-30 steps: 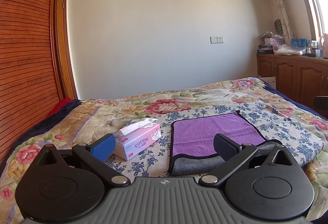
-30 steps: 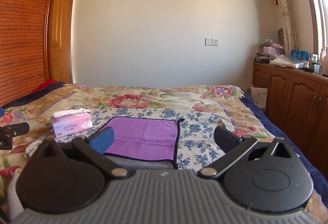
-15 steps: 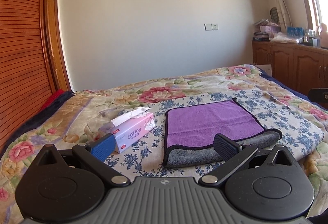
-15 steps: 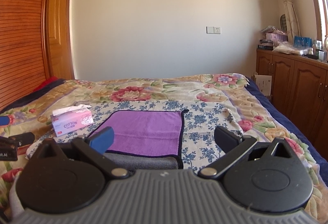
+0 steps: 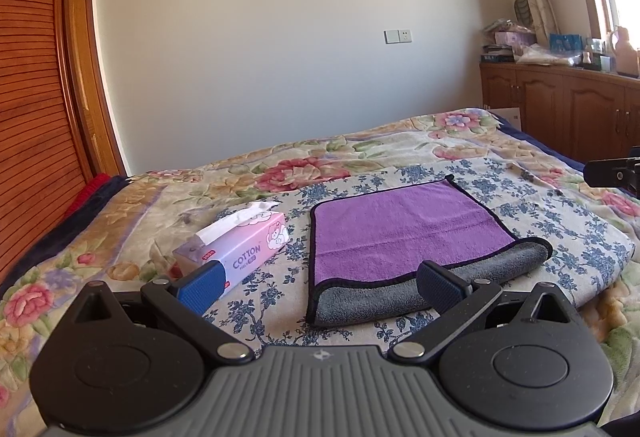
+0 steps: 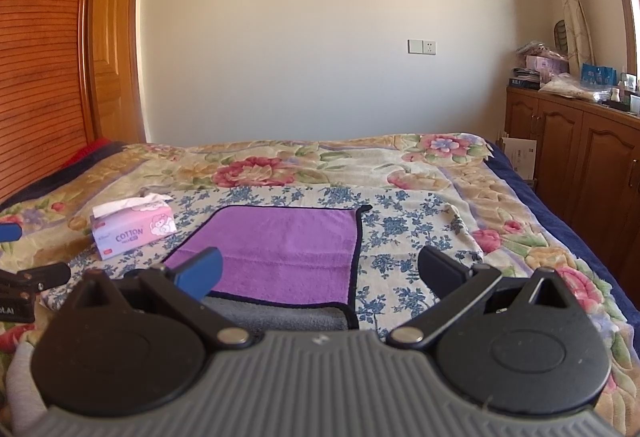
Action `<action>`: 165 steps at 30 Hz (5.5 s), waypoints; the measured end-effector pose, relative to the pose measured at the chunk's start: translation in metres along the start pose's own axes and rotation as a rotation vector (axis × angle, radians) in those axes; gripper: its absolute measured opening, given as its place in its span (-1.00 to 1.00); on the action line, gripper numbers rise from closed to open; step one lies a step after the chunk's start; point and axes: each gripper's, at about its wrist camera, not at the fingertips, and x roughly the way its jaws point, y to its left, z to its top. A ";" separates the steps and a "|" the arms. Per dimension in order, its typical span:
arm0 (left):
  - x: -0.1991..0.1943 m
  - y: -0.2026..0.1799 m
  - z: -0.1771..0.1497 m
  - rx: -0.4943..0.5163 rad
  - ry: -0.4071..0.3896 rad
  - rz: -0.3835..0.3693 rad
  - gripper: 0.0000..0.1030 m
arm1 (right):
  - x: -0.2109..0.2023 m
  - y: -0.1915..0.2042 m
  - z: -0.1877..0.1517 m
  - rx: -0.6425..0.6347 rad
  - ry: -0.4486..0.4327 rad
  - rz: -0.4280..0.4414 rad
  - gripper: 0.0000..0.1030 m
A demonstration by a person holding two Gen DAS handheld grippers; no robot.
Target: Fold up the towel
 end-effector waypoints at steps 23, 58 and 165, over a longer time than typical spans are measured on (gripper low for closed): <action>0.057 0.007 0.008 -0.021 0.043 -0.043 1.00 | 0.044 -0.002 0.001 -0.033 0.102 0.034 1.00; 0.147 0.028 -0.015 -0.047 0.228 -0.120 0.37 | 0.120 -0.017 -0.010 -0.046 0.331 0.096 0.78; 0.199 0.030 0.042 -0.145 0.152 -0.207 -0.90 | 0.188 -0.039 0.030 -0.079 0.235 0.205 -0.92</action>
